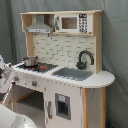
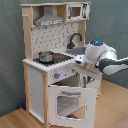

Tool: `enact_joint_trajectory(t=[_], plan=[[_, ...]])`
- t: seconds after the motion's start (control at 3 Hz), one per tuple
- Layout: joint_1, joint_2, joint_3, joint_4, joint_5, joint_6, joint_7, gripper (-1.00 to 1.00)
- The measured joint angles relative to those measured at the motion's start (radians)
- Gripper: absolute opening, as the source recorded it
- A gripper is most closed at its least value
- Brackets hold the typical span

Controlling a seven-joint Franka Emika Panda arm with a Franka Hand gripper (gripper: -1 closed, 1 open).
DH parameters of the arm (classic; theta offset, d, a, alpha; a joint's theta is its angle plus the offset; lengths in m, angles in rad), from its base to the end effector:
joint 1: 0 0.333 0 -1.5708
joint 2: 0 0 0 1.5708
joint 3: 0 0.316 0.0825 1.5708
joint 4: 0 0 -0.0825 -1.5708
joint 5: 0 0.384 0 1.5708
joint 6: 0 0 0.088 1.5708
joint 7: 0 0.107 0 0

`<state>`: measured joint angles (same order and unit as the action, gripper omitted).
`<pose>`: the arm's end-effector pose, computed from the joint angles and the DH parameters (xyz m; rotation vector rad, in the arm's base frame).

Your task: Play with the kitchen

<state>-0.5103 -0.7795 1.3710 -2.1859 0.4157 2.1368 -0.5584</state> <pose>0.2763 0.4429 0.4329 2.2681 1.5668 0.3473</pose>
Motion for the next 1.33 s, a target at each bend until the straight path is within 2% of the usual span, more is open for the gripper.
enact_joint_trajectory(t=[0.33,0.67,1.33], plan=[[0.000,0.000,-0.013,0.031,-0.099,-0.003,-0.004,1.00],[0.000,-0.010,-0.040,0.046,-0.188,-0.041,0.001,1.00],[-0.001,-0.064,-0.076,0.130,-0.310,-0.186,0.032,1.00]])
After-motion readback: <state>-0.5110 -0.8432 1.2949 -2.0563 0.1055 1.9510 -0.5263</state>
